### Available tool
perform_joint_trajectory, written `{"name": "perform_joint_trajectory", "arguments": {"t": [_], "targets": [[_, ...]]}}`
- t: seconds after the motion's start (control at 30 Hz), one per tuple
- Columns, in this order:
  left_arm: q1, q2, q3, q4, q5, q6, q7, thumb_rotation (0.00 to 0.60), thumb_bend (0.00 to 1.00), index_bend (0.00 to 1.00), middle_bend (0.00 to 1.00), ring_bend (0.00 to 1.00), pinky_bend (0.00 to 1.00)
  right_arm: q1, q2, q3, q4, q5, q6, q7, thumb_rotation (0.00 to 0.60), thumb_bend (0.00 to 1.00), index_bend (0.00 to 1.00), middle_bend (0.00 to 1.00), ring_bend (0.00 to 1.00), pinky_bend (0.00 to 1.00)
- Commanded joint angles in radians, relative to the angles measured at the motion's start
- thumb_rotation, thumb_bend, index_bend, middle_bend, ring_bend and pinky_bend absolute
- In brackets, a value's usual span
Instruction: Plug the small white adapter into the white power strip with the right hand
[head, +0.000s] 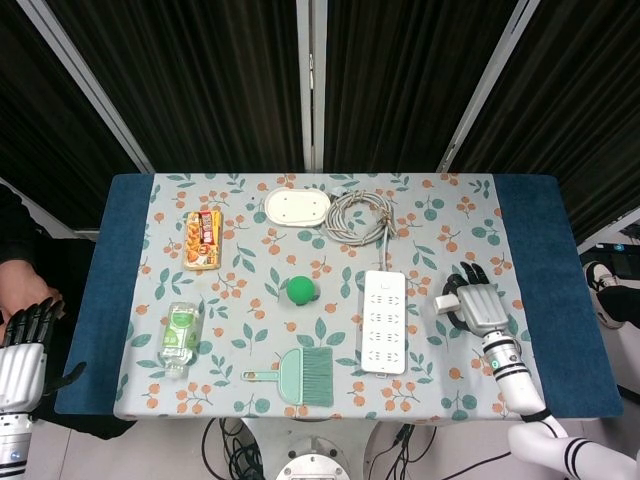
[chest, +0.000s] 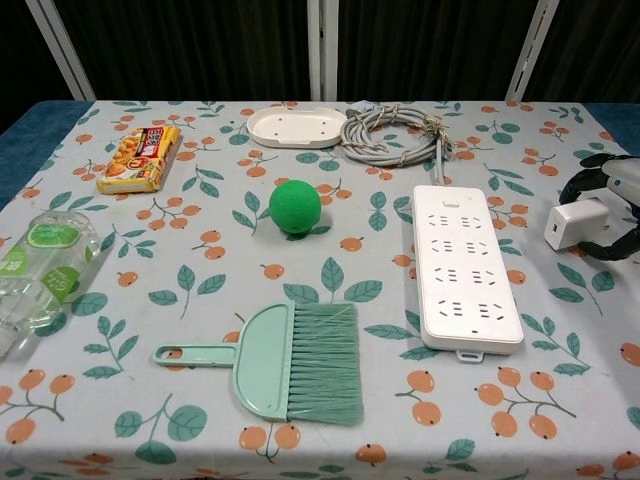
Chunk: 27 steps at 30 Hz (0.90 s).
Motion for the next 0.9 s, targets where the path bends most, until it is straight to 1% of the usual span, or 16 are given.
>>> {"name": "perform_joint_trajectory", "arguments": {"t": [0.03,0.1,0.17,0.27,0.4,0.6,0.73,0.9], "targets": [[0.0,0.0,0.001,-0.001,0.0,-0.001,0.001,0.6,0.14,0.04,0.0,0.0,0.0,0.007,0.024,-0.003,-0.033,0.024,-0.022,-0.046,0.6,0.32,0.46,0.25,0.0,0.0],[0.001,0.001,0.001,-0.001,0.0,-0.002,0.001,0.6,0.14,0.04,0.0,0.0,0.0,0.01,0.035,-0.006,-0.052,0.038,-0.034,-0.074,0.6,0.3,0.39,0.24,0.0,0.0],[0.002,0.001,0.002,-0.002,-0.001,-0.001,0.0,0.6,0.14,0.04,0.0,0.0,0.0,0.012,0.048,-0.01,-0.077,0.051,-0.042,-0.106,0.6,0.24,0.32,0.24,0.0,0.0],[0.004,0.002,0.002,-0.002,-0.001,0.0,-0.001,0.6,0.14,0.04,0.0,0.0,0.0,0.014,0.071,-0.016,-0.115,0.064,-0.043,-0.153,0.6,0.2,0.28,0.24,0.0,0.0],[0.005,0.002,0.003,-0.001,0.0,0.001,-0.003,0.6,0.14,0.04,0.0,0.0,0.0,0.027,0.109,-0.019,-0.17,0.086,-0.055,-0.224,0.6,0.2,0.28,0.25,0.0,0.0],[0.008,-0.001,0.004,0.0,0.003,0.006,-0.007,0.6,0.14,0.04,0.0,0.0,0.0,0.076,0.161,-0.016,-0.247,0.144,-0.09,-0.383,0.6,0.21,0.29,0.31,0.02,0.0],[0.014,-0.001,0.006,0.001,0.001,0.011,-0.01,0.6,0.14,0.04,0.0,0.0,0.0,0.123,0.191,-0.023,-0.293,0.193,-0.106,-0.544,0.6,0.21,0.34,0.35,0.05,0.0],[0.018,-0.004,0.008,0.005,0.0,0.011,-0.014,0.6,0.14,0.04,0.0,0.0,0.0,0.175,0.201,-0.037,-0.325,0.262,-0.121,-0.69,0.6,0.21,0.37,0.35,0.05,0.0]]}}
